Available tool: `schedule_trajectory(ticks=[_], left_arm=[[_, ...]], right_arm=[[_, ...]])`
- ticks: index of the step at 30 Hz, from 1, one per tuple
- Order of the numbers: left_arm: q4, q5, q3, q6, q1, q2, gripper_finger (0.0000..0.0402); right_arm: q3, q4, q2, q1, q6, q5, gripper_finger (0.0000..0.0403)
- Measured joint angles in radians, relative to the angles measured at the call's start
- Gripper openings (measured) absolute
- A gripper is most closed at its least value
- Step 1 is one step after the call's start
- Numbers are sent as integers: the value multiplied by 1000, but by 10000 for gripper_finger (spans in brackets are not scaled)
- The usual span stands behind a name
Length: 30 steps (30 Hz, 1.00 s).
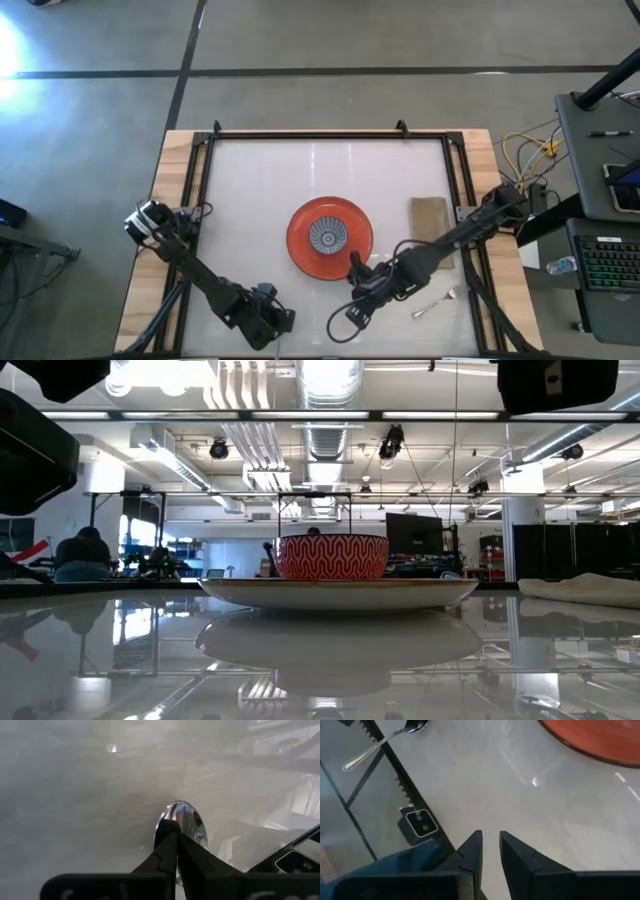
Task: Set table place
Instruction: Put the spoon into the blue bowl
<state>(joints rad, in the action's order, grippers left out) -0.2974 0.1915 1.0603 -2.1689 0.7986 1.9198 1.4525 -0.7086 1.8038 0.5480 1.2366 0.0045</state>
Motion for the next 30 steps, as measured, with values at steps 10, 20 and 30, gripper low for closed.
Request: schedule_trajectory(ticks=[10, 20, 30], left_arm=[[4, -23, -57, 0, -36, -8, 0], [25, 76, -107, 11, -86, -13, 0], [34, 163, -109, 97, -193, -12, 0]], right_arm=[[-1, 2, 0, 0, -7, 24, 59], [-1, 3, 0, 0, -23, 24, 59], [-2, 3, 0, -10, -17, 59, 59]])
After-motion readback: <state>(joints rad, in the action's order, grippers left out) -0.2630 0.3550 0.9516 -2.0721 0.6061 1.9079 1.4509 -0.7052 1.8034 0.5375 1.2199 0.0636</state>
